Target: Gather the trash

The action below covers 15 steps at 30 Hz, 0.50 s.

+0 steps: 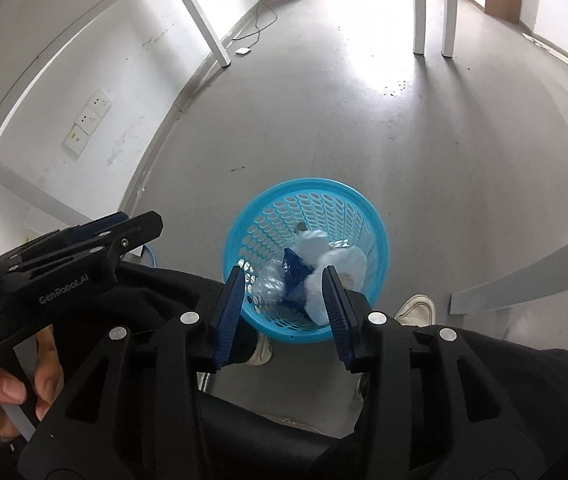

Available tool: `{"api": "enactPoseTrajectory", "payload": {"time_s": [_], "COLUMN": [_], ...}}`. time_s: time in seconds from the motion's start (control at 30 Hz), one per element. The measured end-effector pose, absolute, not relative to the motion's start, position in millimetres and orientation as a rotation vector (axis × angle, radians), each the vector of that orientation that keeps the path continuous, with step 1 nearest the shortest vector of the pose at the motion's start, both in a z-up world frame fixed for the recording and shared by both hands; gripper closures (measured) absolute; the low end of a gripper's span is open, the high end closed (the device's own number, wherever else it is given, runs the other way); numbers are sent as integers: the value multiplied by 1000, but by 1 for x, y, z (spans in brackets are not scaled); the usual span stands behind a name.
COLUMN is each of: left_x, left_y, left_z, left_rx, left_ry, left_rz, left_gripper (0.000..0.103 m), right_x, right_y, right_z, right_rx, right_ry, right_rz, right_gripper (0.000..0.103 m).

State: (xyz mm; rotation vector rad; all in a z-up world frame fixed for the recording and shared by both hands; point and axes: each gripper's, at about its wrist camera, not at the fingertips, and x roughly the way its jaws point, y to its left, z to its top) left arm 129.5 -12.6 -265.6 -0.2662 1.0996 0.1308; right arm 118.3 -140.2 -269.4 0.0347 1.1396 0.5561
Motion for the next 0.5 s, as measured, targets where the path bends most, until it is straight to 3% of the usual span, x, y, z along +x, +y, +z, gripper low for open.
{"api": "enactPoseTrajectory", "payload": {"time_s": [0.2, 0.33, 0.5], "left_x": [120, 111, 100], "left_y": [-10, -18, -22], "left_z": [-255, -242, -242], "left_rx": [-266, -186, -165], "left_ry": [1091, 1068, 1094], "left_rz": [100, 44, 36], "left_gripper": [56, 37, 24], "right_x": [112, 104, 94], "right_y": [-146, -153, -164], "right_z": [-260, -249, -237], "right_rx": [32, 9, -14], "right_ry": [1139, 1133, 1120], "right_rz": [576, 582, 570], "right_gripper": [61, 56, 42]}}
